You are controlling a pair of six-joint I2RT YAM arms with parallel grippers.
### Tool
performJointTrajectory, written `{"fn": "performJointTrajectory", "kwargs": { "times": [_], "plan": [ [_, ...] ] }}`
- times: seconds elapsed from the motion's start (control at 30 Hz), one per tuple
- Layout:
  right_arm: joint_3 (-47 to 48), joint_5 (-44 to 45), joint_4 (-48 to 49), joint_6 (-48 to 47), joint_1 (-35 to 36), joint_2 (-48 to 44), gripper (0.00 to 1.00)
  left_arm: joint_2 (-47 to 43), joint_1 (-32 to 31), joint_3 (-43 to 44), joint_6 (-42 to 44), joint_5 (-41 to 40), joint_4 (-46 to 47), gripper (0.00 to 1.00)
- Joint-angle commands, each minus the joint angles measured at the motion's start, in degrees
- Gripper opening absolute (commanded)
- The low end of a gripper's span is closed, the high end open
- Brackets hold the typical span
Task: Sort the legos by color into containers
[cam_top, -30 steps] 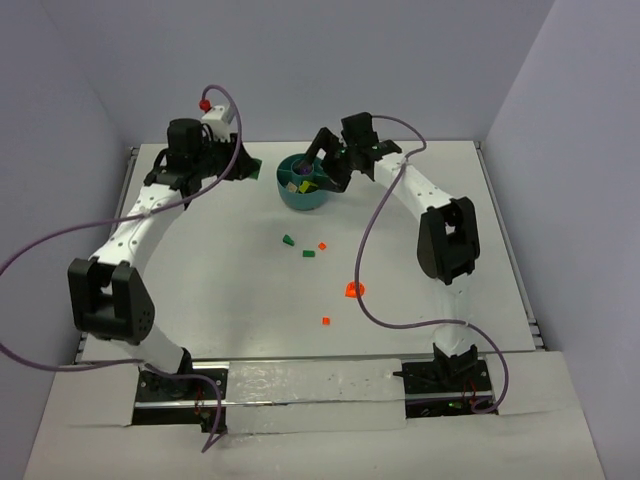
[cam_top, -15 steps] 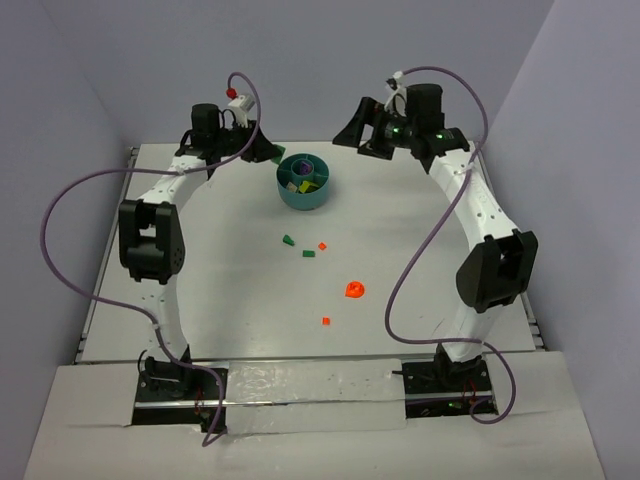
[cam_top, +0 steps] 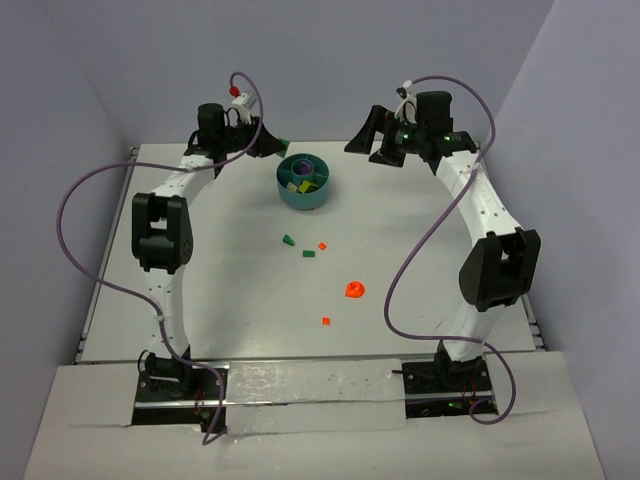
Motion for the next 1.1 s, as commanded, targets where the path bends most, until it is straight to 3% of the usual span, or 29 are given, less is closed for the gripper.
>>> {"fn": "performJointTrajectory", "kwargs": {
  "times": [0.0, 0.27, 1.07],
  "plan": [
    [0.43, -0.92, 1.08, -0.85, 0.28, -0.8, 1.0, 2.34, 0.29, 4.55, -2.05, 1.63, 4.93, 0.24],
    [-0.08, -0.92, 1.43, -0.67, 0.19, -0.62, 1.0, 5.27, 0.29, 6.62, -4.25, 2.19, 5.54, 0.24],
    [-0.98, -2.26, 2.01, 0.39, -0.16, 0.26, 1.0, 7.92, -1.12, 7.34, -5.42, 1.93, 4.39, 0.47]
  ]
}}
